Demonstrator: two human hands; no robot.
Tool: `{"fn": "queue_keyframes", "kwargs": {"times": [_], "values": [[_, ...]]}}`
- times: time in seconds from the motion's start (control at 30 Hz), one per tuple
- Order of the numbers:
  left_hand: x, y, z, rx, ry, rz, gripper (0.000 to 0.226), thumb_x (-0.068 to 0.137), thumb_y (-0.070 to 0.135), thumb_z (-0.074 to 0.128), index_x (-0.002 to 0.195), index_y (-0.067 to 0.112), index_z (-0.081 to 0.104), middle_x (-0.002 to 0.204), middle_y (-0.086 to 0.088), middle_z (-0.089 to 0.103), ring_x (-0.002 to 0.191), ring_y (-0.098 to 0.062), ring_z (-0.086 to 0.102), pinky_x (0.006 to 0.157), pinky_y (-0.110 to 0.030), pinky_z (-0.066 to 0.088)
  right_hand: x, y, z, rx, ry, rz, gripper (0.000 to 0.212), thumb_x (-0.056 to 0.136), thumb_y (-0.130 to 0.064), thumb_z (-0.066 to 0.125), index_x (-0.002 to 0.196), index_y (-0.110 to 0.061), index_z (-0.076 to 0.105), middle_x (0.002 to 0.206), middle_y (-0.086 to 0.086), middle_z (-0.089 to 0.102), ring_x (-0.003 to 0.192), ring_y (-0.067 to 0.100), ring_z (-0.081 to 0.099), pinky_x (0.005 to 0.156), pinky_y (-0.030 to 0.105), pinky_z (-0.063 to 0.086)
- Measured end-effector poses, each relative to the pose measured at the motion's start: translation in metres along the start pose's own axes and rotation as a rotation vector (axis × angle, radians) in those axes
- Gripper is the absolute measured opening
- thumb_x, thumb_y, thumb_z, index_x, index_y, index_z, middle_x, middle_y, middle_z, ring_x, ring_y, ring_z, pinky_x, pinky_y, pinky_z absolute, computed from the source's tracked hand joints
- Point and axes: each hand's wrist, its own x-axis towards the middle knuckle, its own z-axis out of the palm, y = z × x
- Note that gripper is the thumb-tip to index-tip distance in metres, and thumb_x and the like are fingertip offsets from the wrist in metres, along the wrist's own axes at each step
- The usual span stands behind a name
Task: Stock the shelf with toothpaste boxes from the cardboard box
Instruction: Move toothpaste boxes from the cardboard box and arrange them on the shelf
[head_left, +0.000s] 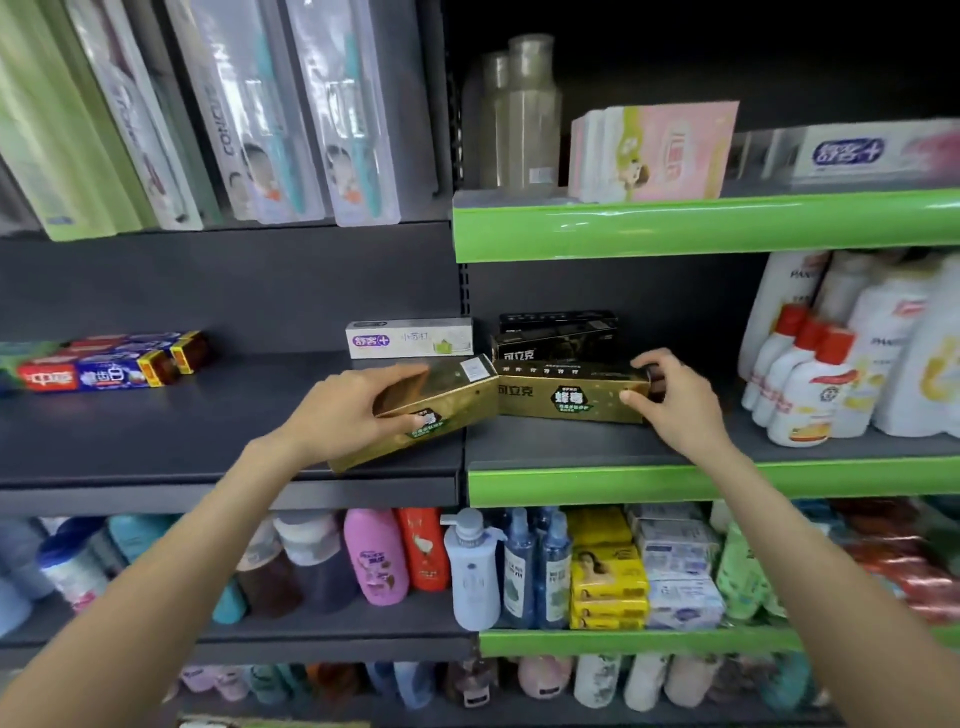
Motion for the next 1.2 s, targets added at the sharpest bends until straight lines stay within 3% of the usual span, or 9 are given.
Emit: {"fn": "queue_keyframes", "kwargs": {"times": [0.2,0.3,0.43,0.57,0.67,0.77,0.9,1.0,1.2], "values": [[0.025,0.036,0.009,0.199,0.070,0.218,0.067,0.081,0.066,0.047,0.140,0.039,0.035,0.133,0.009,0.056,0.115,-0.021,0.057,0.082,-0.034,0.048,0.048,0.002,0.011,-0.234,-0.149,-0.028,0.032,0.089,-0.032,0.060,0.121,-0.028,0.058,0.113,0.010,0.060,0.105,0.032,0.056,0.083,0.036,0.047],[0.050,0.060,0.019,0.214,0.025,0.297,0.066,0.084,0.065,0.046,0.143,0.038,0.031,0.134,0.007,0.054,0.115,-0.020,0.056,0.083,-0.034,0.047,0.047,0.001,0.002,-0.038,-0.136,-0.021,0.030,0.092,-0.030,0.056,0.122,-0.028,0.061,0.121,0.013,0.054,0.111,0.030,0.054,0.094,0.030,0.042],[0.093,0.096,0.045,0.368,0.006,0.369,0.063,0.091,0.059,0.038,0.146,0.033,0.025,0.136,-0.001,0.050,0.118,-0.024,0.053,0.082,-0.038,0.048,0.012,-0.008,-0.018,0.331,-0.083,-0.109,0.025,0.097,-0.022,0.049,0.118,-0.027,0.060,0.116,0.000,0.057,0.104,0.011,0.055,0.084,0.012,0.041],[0.122,0.115,0.081,0.445,0.037,0.297,0.059,0.093,0.055,0.038,0.145,0.029,0.029,0.138,-0.003,0.046,0.128,-0.024,0.037,0.101,-0.039,0.035,0.000,0.005,-0.014,-0.145,-0.250,-0.295,0.044,0.097,-0.034,0.046,0.139,-0.025,0.042,0.142,0.000,0.043,0.132,0.017,0.036,0.105,0.038,0.036],[0.132,0.111,0.095,0.404,0.072,0.191,0.058,0.092,0.054,0.040,0.144,0.029,0.033,0.142,-0.002,0.042,0.129,-0.025,0.035,0.103,-0.039,0.027,0.008,0.009,-0.008,-0.374,-0.328,-0.310,0.054,0.098,-0.040,0.041,0.148,-0.026,0.025,0.157,-0.004,0.019,0.145,0.017,0.013,0.113,0.044,0.026],[0.126,0.100,0.093,0.211,0.190,0.154,0.048,0.092,0.046,0.048,0.136,0.026,0.047,0.135,-0.003,0.050,0.123,-0.026,0.042,0.098,-0.037,0.032,0.010,0.003,-0.004,-0.465,-0.293,-0.310,0.053,0.098,-0.042,0.038,0.147,-0.027,0.026,0.156,-0.004,0.020,0.145,0.017,0.011,0.114,0.046,0.021],[0.075,0.077,0.078,-0.165,0.404,0.057,0.026,0.094,0.034,0.050,0.115,0.025,0.063,0.111,0.002,0.066,0.104,-0.019,0.057,0.081,-0.031,0.043,-0.015,-0.022,-0.005,-0.333,-0.123,-0.389,0.043,0.097,-0.034,0.044,0.139,-0.022,0.043,0.145,0.000,0.041,0.137,0.020,0.029,0.110,0.042,0.027],[0.018,0.051,0.068,-0.425,0.417,0.129,0.027,0.095,0.036,0.045,0.107,0.027,0.066,0.093,0.014,0.068,0.084,-0.004,0.063,0.075,-0.028,0.050,-0.052,-0.051,0.005,-0.163,-0.026,-0.433,0.039,0.095,-0.028,0.044,0.133,-0.020,0.049,0.126,-0.001,0.058,0.121,0.018,0.047,0.099,0.038,0.040],[-0.090,-0.011,0.075,-0.333,0.410,0.319,0.026,0.097,0.029,0.042,0.103,0.019,0.066,0.084,0.009,0.067,0.075,0.001,0.059,0.067,-0.017,0.046,-0.131,-0.111,0.068,-0.061,-0.012,-0.657,0.028,0.091,-0.014,0.049,0.114,-0.012,0.064,0.088,0.001,0.069,0.080,0.021,0.062,0.069,0.035,0.050]]}}
